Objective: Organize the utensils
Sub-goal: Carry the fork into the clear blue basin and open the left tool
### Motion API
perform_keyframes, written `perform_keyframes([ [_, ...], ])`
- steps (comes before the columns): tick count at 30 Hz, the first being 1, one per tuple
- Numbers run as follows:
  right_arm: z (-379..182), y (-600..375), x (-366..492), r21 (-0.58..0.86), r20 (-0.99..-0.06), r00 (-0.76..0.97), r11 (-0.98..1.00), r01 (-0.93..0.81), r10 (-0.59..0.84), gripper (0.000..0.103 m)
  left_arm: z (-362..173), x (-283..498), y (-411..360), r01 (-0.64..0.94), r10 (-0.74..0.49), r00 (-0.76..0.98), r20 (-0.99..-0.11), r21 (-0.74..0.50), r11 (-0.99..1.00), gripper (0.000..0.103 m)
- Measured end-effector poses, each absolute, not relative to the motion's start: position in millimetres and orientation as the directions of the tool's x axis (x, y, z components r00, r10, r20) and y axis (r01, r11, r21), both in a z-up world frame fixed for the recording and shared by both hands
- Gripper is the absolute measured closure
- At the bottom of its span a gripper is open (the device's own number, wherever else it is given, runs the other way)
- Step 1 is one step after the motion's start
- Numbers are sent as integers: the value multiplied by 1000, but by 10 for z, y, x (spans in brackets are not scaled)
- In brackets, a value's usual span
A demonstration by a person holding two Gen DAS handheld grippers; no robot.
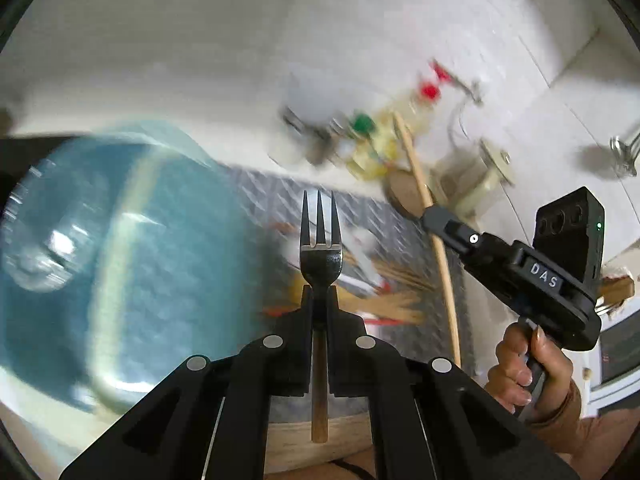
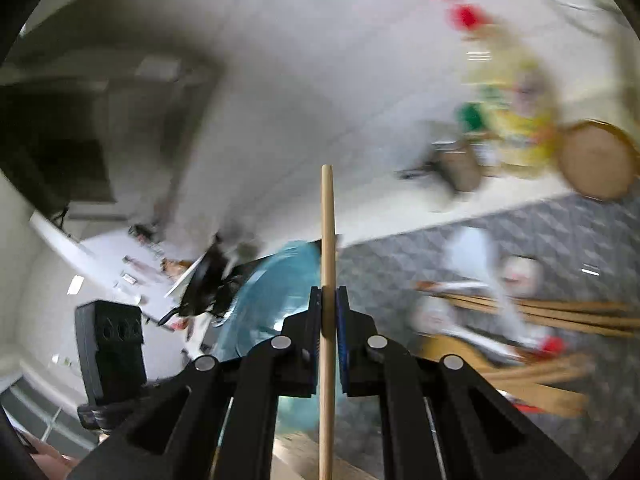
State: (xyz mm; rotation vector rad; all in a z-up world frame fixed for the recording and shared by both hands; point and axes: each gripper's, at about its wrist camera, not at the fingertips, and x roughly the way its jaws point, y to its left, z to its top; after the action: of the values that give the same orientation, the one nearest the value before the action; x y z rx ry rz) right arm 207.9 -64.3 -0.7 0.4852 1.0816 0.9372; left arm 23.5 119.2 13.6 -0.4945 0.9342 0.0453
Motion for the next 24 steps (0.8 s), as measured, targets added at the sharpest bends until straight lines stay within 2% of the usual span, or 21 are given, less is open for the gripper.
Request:
perform_keyframes([
  [3,-25,-4,1980,748,-525,96,513,-421,846,95,165,118,1716,-301,-52,575,-816,-270,915,97],
  [6,-289,585,1852,730,-591,47,559,-394,805,95,-78,96,2135,-338,-21,526,-850,-231,912,97],
  [8,-585,936,1771,697,-666,9,627,-349,746,95,-300,119,2367,-354,-14,486,-874,-211,911,97],
  [11,-865,1205,1678,641,-743,-16,704,-307,669,95,-681,212,2591,-345,-36,430,-902,-200,917,97],
  [14,-947,1434,1614,549,-811,8,765,-336,585,95,-926,299,2695,-334,-82,388,-918,-222,916,96],
  [19,-1035,1660,1576,438,-882,8,824,-360,472,94,-1047,395,2731,-344,-136,365,-921,-269,900,95],
  [21,-1080,1739,1542,406,-901,-15,829,-385,434,94,-1021,424,2734,-348,-105,362,-926,-239,907,83],
  [23,-1092,1791,1516,370,-915,-11,829,-419,403,94,-993,432,2729,-351,-108,371,-922,-247,903,75],
  [24,-1091,1790,1510,366,-917,-16,827,-426,398,94,-1004,443,2716,-358,-94,372,-923,-237,903,74],
])
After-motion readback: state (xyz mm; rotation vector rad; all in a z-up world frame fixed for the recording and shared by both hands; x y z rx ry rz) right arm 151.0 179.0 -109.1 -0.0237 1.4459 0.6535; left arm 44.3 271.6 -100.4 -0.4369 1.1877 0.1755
